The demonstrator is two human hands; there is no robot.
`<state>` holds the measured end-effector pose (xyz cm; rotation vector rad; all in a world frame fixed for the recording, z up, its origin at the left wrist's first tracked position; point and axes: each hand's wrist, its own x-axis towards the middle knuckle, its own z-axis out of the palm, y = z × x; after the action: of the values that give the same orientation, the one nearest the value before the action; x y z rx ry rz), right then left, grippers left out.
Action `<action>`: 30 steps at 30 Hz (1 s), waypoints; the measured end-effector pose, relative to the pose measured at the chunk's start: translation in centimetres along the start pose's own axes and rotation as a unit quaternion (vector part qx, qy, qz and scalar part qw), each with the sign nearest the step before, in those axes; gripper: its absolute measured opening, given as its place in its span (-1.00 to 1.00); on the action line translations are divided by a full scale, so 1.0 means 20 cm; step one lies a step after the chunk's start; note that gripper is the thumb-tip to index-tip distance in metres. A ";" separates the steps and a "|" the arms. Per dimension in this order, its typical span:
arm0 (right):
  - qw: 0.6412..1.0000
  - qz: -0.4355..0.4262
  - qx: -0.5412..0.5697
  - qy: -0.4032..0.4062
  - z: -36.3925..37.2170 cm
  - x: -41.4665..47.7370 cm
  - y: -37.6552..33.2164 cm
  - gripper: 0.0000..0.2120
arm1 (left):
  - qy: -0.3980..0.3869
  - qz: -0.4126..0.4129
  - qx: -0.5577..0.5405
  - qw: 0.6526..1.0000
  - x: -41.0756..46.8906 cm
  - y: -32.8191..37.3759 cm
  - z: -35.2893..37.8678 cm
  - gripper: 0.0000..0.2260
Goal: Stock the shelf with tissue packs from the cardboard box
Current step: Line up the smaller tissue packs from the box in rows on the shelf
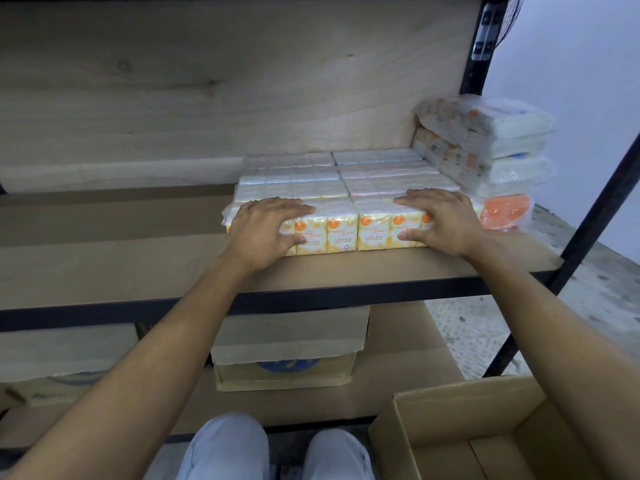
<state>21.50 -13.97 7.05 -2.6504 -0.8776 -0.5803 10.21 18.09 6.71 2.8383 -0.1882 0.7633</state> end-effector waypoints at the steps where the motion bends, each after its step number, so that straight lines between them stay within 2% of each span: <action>1: 1.000 0.000 -0.001 -0.007 -0.01 0.00 0.00 -0.36 | -0.004 0.001 -0.001 1.000 0.00 0.00 0.00 -0.52; 10: 0.997 0.048 -0.032 -0.053 -0.04 -0.01 -0.13 -0.35 | -0.070 -0.029 0.002 0.997 -0.02 0.08 -0.06 -0.49; 16: 0.999 0.038 0.015 -0.033 -0.09 -0.10 -0.33 -0.44 | -0.028 -0.031 -0.009 0.999 -0.14 0.11 -0.16 -0.52; 22: 0.993 0.010 0.114 -0.005 -0.09 -0.27 -0.69 -0.54 | 0.052 -0.024 -0.050 0.997 -0.37 0.13 -0.25 -0.61; 30: 0.981 -0.003 0.190 -0.028 0.12 -0.53 -1.14 -0.53 | 0.014 -0.064 -0.104 0.992 -0.75 0.12 -0.27 -0.62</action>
<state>0.31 -0.74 3.41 -2.3257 -0.9090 -0.3033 -5.78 18.09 4.09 2.6123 -0.0752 0.7112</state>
